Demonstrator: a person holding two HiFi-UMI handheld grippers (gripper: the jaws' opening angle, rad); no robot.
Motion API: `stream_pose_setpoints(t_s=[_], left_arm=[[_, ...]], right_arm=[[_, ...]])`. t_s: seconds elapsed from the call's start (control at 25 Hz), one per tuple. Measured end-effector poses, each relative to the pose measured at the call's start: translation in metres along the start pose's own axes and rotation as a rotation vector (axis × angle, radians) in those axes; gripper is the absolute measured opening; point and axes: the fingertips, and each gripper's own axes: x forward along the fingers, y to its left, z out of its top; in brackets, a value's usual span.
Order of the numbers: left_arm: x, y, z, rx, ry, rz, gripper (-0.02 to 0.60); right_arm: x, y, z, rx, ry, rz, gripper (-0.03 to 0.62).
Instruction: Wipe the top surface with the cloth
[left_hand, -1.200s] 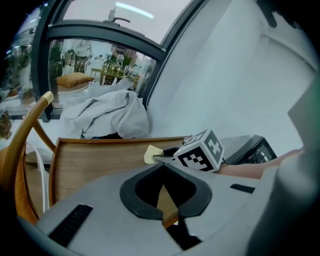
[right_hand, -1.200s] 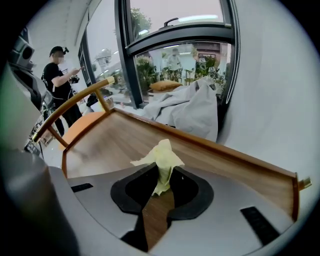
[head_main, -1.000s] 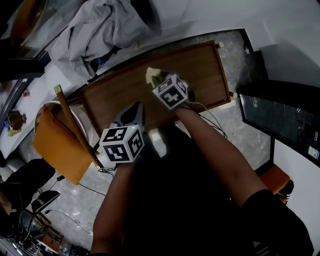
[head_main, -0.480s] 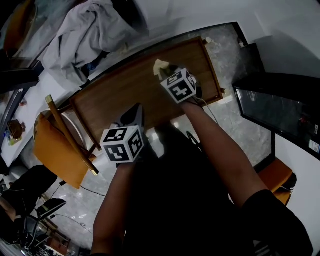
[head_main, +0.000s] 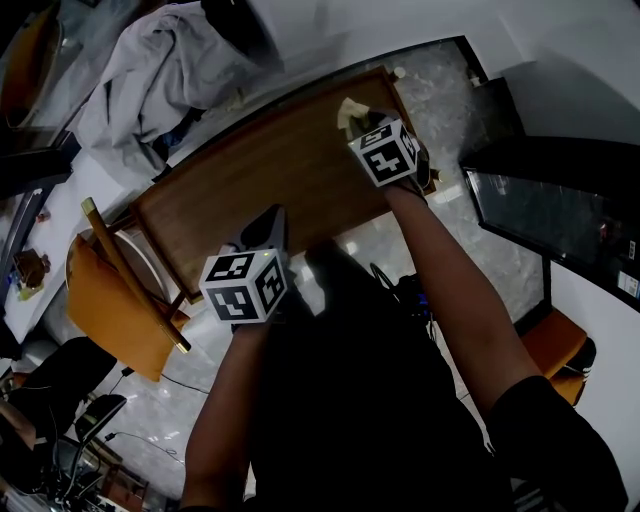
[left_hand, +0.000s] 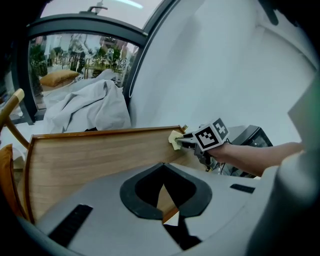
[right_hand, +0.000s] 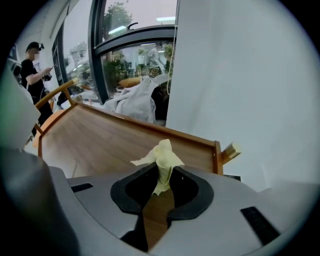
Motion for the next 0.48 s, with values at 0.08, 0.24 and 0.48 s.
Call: stream_pose_setpoints(t_s=[0.08, 0.24, 0.48], left_arm=[[0.000, 0.001, 0.001, -0.002, 0.000, 0.003, 0.012], [-0.003, 0.002, 0.003, -0.005, -0.009, 0.011, 0.012], [-0.012, 0.008, 0.003, -0.022, -0.032, 0.027, 0.012]], right_arm=[[-0.001, -0.012, -0.003, -0.008, 0.019, -0.028, 0.083], [-0.003, -0.034, -0.009, 0.012, 0.052, -0.078, 0.083], [-0.007, -0.048, -0.017, -0.064, 0.137, -0.154, 0.081]])
